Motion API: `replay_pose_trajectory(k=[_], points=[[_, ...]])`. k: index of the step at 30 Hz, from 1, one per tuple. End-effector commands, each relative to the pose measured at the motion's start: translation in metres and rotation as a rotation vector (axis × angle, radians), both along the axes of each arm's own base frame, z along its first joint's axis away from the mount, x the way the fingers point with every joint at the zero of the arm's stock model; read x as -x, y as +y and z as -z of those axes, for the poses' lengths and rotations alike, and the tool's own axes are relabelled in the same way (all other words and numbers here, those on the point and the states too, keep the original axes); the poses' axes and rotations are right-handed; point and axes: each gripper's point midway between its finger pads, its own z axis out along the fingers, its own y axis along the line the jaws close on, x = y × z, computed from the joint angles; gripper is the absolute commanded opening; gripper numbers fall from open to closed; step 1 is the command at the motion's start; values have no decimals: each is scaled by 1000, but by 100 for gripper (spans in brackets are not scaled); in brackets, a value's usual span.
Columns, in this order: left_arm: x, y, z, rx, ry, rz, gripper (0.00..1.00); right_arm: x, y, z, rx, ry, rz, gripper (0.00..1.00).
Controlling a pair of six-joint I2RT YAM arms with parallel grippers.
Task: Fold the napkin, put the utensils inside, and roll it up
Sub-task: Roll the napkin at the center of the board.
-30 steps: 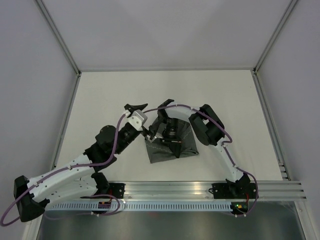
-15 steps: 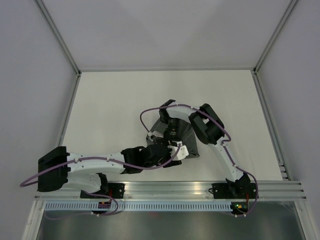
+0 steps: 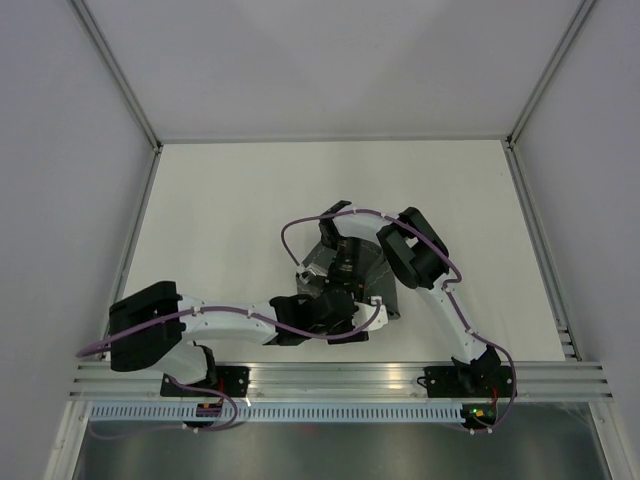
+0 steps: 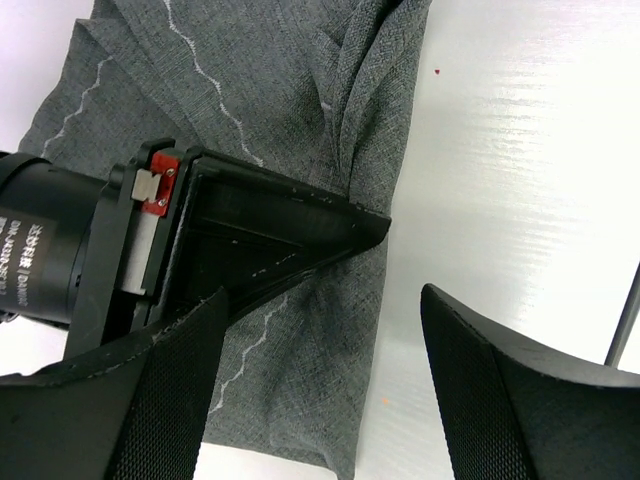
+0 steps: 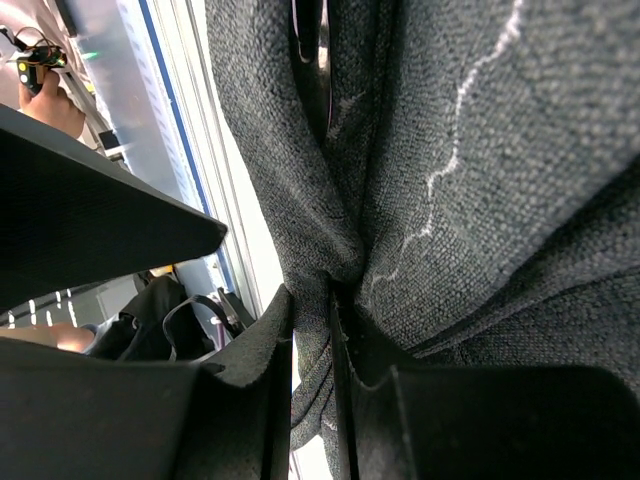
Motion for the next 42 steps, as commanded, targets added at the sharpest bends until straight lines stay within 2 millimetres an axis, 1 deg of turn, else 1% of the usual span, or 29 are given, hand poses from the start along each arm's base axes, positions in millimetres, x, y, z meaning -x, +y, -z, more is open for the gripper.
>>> replay_pose_trajectory(k=[1,5,7,10,12,15,18,19,20,24,26,29,32,34,37,39,40,41,42], points=[[1,-14,-1,14,-12,48,81,-32,-2,63,-56,-191,-95,0],[1,-18,9,19,-6,48,78,-32,-2,63,-53,-190,-95,0],[-1,-16,17,-1,-10,41,77,-32,-2,64,-50,-193,-96,0],[-3,-17,23,-10,-12,44,71,-33,-3,65,-46,-196,-95,0],[-5,-17,25,-1,-6,40,71,-32,-4,65,-44,-193,-94,0],[-7,-11,31,-18,6,29,71,-33,-5,66,-39,-195,-94,0],[-5,-9,34,-25,29,33,70,-33,-4,66,-39,-197,-91,0],[-3,-6,36,-39,44,26,69,-33,-5,66,-36,-195,-92,0],[-2,-6,32,-28,42,25,69,-33,-4,66,-38,-195,-91,1],[-2,10,31,-23,30,1,70,-32,-5,67,-30,-191,-89,0],[-2,14,33,-28,32,-9,70,-33,-4,67,-33,-195,-90,0],[-3,14,30,-20,28,-17,70,-33,-4,68,-30,-194,-86,0],[-4,13,29,-16,20,-15,74,-32,-5,67,-26,-192,-84,1],[-6,13,33,-31,12,-13,74,-33,-4,68,-26,-194,-82,0],[-7,13,35,-46,31,-38,69,-32,-4,68,-24,-193,-80,0],[-7,15,31,-25,33,-60,69,-32,-5,69,-21,-190,-80,0],[-6,15,24,10,37,-75,69,-32,-5,69,-20,-191,-81,0],[-5,18,25,12,40,-78,69,-31,-6,69,-18,-188,-81,0],[-5,18,23,24,39,-82,69,-31,-6,69,-18,-189,-83,1]])
